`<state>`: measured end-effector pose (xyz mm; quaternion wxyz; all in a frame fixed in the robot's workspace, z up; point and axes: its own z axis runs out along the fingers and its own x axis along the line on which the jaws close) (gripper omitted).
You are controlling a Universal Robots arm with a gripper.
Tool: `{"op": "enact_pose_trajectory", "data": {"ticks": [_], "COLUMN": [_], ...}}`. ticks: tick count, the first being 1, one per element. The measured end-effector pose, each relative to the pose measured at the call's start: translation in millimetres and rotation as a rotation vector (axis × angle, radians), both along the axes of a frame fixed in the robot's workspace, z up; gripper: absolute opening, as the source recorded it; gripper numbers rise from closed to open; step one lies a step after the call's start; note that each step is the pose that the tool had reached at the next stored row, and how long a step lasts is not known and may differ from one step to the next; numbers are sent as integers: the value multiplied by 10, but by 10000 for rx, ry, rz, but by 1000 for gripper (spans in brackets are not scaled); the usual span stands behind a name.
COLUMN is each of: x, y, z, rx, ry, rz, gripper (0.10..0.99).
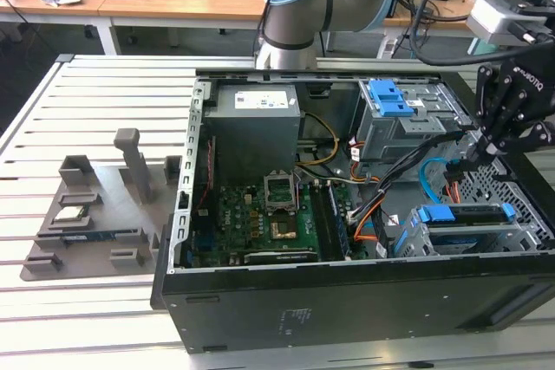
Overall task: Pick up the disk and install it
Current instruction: 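Insert the first disk wire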
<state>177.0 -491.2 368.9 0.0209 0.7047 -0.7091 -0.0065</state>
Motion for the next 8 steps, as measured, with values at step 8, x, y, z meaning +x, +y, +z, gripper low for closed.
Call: {"op": "enact_pose_trajectory", "data": {"ticks": [8], "x": [-1], "y": [62], "z": [-26], "rx": [-4], "ry": [0], "rz": [-1], "gripper": [169]}}
